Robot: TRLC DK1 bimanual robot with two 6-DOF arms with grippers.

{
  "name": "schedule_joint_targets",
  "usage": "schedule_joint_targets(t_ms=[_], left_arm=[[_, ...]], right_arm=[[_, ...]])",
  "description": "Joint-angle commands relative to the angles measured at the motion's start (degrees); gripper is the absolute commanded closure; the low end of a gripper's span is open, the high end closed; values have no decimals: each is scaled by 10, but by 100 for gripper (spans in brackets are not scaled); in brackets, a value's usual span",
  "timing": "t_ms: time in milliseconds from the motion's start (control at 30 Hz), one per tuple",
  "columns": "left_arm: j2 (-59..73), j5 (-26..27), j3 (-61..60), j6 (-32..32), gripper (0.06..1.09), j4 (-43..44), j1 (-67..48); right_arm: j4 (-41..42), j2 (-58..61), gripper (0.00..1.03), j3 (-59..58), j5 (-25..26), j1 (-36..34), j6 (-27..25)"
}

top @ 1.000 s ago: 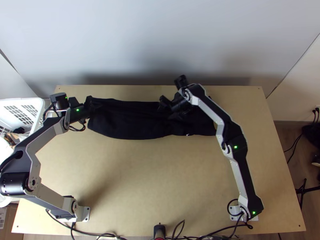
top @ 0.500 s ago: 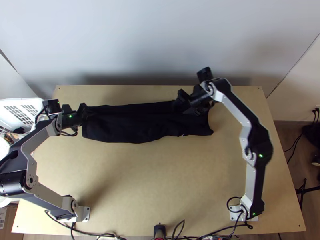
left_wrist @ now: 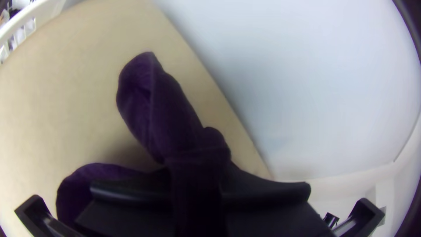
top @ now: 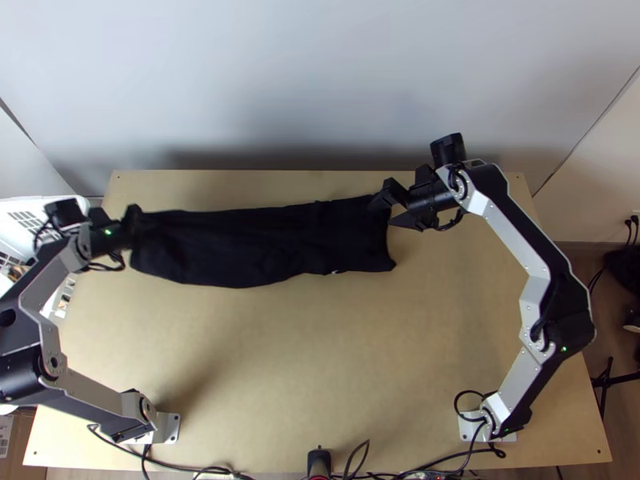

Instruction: Fold the t-shirt

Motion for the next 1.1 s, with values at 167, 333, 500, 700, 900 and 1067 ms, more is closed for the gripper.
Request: schedule_joint_targets(t_ms=[167,333,500,700,900,1067], left_arm=[[-49,-48,85,-9,105,8,-63],[-42,-66,98,-24,105,33,-116],[-17,-81,129,-50,105,42,-181],[18,-97,167,-69,105,42,-267],[51,-109,206,-82,105,37,-332],[86,-121,243,-93,105,23,-377]], right_arm=[[17,-32,14,-29,1,-9,-4],[17,-43,14,-39,0,-27,-5],[19,-60,14,-62,0,-34,-7],[23,-77,14,-86,0,-37,-7],[23,-79,14,-92,0,-46,-7],[27,-77,14,-93,0,-50,-6]])
